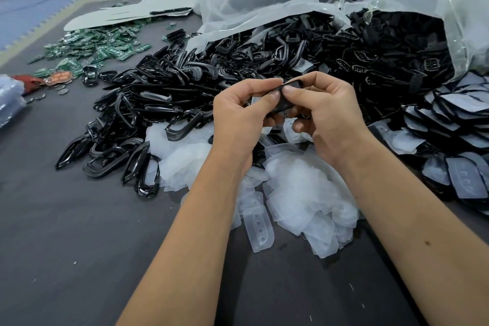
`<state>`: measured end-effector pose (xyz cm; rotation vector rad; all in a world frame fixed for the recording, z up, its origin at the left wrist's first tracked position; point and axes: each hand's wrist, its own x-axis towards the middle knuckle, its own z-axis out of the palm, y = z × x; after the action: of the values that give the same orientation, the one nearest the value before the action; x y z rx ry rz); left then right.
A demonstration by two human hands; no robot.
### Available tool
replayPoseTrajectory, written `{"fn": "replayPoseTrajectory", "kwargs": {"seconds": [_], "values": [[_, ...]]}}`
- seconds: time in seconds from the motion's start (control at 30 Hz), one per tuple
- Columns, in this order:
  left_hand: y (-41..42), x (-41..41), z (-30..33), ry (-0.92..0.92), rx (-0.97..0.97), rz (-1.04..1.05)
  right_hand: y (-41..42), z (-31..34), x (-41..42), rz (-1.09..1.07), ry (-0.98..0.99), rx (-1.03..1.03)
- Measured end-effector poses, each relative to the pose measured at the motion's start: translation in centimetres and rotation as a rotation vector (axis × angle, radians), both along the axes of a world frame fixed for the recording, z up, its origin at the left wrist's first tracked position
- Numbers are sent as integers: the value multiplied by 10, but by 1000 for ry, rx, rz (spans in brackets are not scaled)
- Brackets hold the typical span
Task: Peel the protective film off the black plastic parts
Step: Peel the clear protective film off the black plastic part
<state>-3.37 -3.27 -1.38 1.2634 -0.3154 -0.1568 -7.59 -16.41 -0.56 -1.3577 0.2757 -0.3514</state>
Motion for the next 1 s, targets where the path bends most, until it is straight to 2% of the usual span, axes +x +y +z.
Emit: {"fn": "replayPoseTrajectory", "kwargs": {"seconds": [0.23, 0.47, 0.7, 1.0], "values": [[3, 4, -1, -34, 87, 52, 2, -3, 3, -57, -20, -90], [4, 4, -2, 0, 74, 70, 1, -4, 5, -80, -19, -258], [11, 11, -1, 79, 30, 95, -14, 4, 0, 49, -29, -172], [13, 11, 0, 49, 42, -46, -11, 1, 0, 66, -27, -206]]}}
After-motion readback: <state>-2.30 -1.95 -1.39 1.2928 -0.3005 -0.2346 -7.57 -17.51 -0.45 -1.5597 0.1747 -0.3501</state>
